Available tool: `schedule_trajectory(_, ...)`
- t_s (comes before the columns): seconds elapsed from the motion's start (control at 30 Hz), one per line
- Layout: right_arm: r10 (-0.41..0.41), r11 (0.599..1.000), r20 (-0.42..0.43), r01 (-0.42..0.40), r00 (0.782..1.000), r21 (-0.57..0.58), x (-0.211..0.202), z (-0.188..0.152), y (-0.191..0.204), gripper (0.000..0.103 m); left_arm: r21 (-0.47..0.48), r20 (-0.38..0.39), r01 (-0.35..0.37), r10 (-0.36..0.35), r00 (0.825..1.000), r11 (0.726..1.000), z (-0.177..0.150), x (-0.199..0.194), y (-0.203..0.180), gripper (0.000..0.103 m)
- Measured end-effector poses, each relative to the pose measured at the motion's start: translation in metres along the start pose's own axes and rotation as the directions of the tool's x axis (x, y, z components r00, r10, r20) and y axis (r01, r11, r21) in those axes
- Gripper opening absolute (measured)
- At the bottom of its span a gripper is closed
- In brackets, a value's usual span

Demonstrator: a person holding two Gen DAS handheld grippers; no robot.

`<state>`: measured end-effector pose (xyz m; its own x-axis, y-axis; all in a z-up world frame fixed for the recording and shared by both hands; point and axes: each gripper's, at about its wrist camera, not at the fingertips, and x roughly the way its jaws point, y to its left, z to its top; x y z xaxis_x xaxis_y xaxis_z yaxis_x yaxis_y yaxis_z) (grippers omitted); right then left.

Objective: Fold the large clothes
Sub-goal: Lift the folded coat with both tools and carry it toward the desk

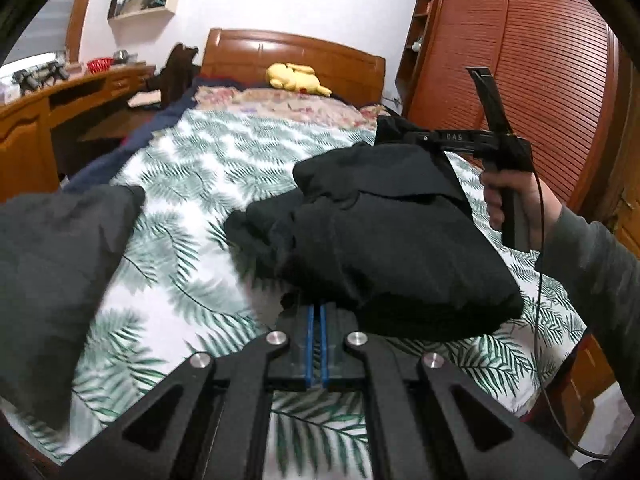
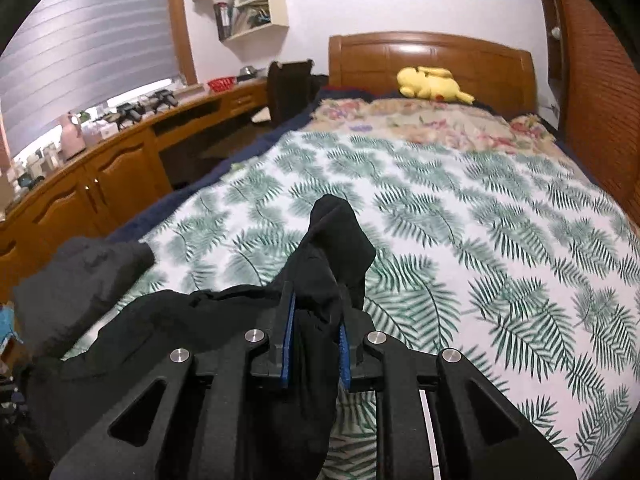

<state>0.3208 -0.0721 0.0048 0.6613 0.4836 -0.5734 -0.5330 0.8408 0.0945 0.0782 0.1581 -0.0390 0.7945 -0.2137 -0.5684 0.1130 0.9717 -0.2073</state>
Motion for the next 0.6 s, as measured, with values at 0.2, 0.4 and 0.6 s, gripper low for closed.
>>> schedule_trajectory(0.2, 0.026, 0.999, 0.038, -0.024, 0.999, -0.038, -0.004, 0.028, 0.046, 0.015, 0.006, 0.048, -0.047, 0.047, 0.998, 0.999, 0.016, -0.032, 0.032, 0.0)
schedule_trajectory(0.4, 0.046, 0.993, 0.07, -0.038, 0.996, -0.114, -0.002, 0.062, 0.107, 0.015, -0.022, 0.114, -0.092, 0.094, 0.989, 0.996, 0.034, -0.063, 0.08, 0.0)
schedule_trajectory(0.6, 0.078, 0.982, 0.094, -0.061, 0.993, -0.178, 0.009, 0.095, 0.173, 0.015, -0.066, 0.171, -0.149, 0.158, 0.973, 0.987, 0.049, -0.099, 0.137, 0.0)
